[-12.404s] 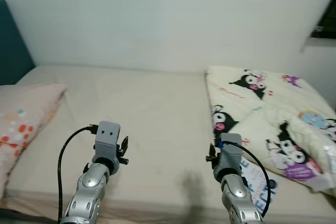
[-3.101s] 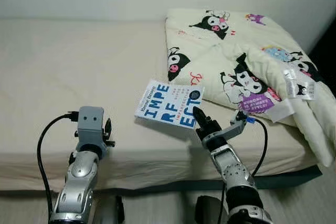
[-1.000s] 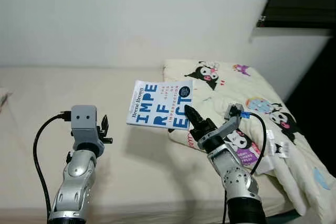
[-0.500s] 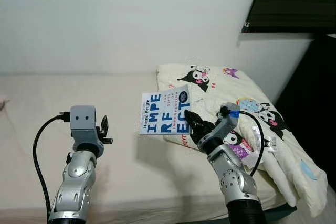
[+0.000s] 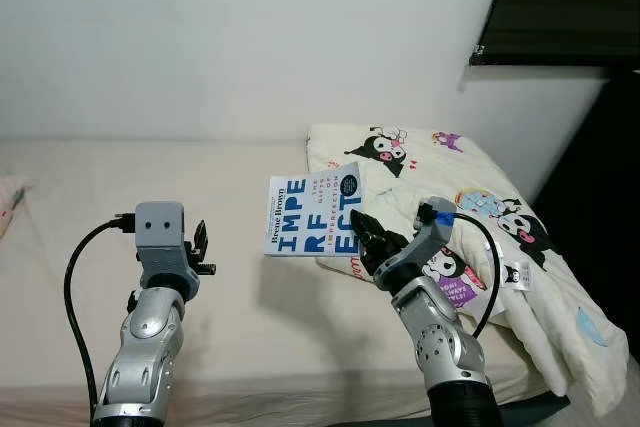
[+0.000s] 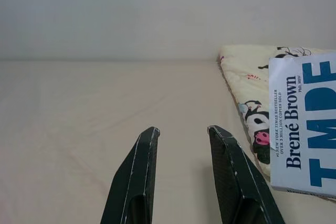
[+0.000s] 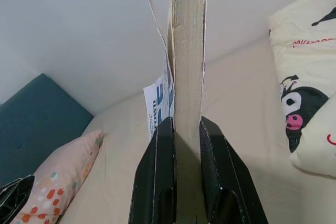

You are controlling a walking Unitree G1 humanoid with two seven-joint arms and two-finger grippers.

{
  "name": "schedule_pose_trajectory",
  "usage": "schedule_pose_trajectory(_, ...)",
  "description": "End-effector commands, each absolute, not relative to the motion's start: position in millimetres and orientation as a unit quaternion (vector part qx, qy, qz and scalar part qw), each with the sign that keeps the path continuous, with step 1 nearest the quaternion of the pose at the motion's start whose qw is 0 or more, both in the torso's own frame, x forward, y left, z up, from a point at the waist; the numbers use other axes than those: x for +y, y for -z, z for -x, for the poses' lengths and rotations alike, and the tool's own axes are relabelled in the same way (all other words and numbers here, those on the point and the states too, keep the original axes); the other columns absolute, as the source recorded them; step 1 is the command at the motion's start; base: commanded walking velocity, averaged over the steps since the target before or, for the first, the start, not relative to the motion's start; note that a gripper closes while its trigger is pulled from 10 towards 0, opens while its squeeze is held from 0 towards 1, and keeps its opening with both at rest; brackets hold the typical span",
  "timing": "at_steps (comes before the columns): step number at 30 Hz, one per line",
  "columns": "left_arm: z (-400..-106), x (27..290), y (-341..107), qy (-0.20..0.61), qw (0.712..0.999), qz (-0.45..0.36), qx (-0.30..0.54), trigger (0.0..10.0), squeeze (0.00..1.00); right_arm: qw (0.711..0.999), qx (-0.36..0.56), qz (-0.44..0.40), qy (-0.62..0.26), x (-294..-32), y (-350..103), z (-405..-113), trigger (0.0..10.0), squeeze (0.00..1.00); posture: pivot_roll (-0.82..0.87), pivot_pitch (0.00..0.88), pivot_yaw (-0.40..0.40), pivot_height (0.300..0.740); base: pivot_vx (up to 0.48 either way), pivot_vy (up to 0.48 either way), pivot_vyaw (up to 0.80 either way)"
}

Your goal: Clean up the room

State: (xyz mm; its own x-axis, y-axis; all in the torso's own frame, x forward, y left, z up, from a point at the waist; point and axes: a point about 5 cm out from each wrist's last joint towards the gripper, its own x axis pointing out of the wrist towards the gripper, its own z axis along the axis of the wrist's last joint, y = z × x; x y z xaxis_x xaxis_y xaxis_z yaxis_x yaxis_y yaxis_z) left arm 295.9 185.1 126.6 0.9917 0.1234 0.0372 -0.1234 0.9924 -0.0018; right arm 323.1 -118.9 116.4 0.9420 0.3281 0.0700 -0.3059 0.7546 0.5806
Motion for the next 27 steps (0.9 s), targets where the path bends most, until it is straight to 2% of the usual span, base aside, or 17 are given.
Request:
schedule_pose_trajectory(1, -296.0, 180.3, -121.0, -0.058, 0.998, 0.005, -0.006, 10.0, 0.0, 0.933, 0.002, -0.318, -0.167, -120.5, -121.0, -324.6, 10.0, 0.0, 0.09, 0.007, -0.085, 0.74, 0.0, 0.0, 0.0)
schedule_pose_trajectory(8, -298.2, 178.2, -122.2, -0.053, 0.999, 0.002, -0.007, 10.0, 0.0, 0.933, -0.006, -0.327, -0.15, -124.6, -123.2, -326.8, 10.0, 0.0, 0.09, 0.005, -0.084, 0.74, 0.0, 0.0, 0.0)
schedule_pose_trajectory(14, -298.7, 176.8, -123.1, -0.051, 0.999, -0.003, -0.009, 10.0, 0.0, 0.935, -0.009, -0.325, -0.141, -128.7, -124.1, -328.5, 10.0, 0.0, 0.09, 0.004, -0.084, 0.74, 0.0, -0.473, 0.8)
schedule_pose_trajectory(17, -298.2, 178.8, -122.2, -0.06, 0.998, 0.018, -0.007, 10.0, 0.0, 0.934, -0.013, -0.33, -0.138, -129.6, -124.8, -328.5, 10.0, 0.0, 0.09, 0.003, -0.083, 0.74, 0.0, 0.0, 0.54)
schedule_pose_trajectory(27, -300.0, 182.4, -125.9, -0.065, 0.998, 0.016, -0.016, 10.0, 0.0, 0.931, -0.015, -0.337, -0.14, -128.3, -126.0, -328.9, 10.0, 0.0, 0.09, 0.0, -0.088, 0.74, 0.0, 0.0, 0.0)
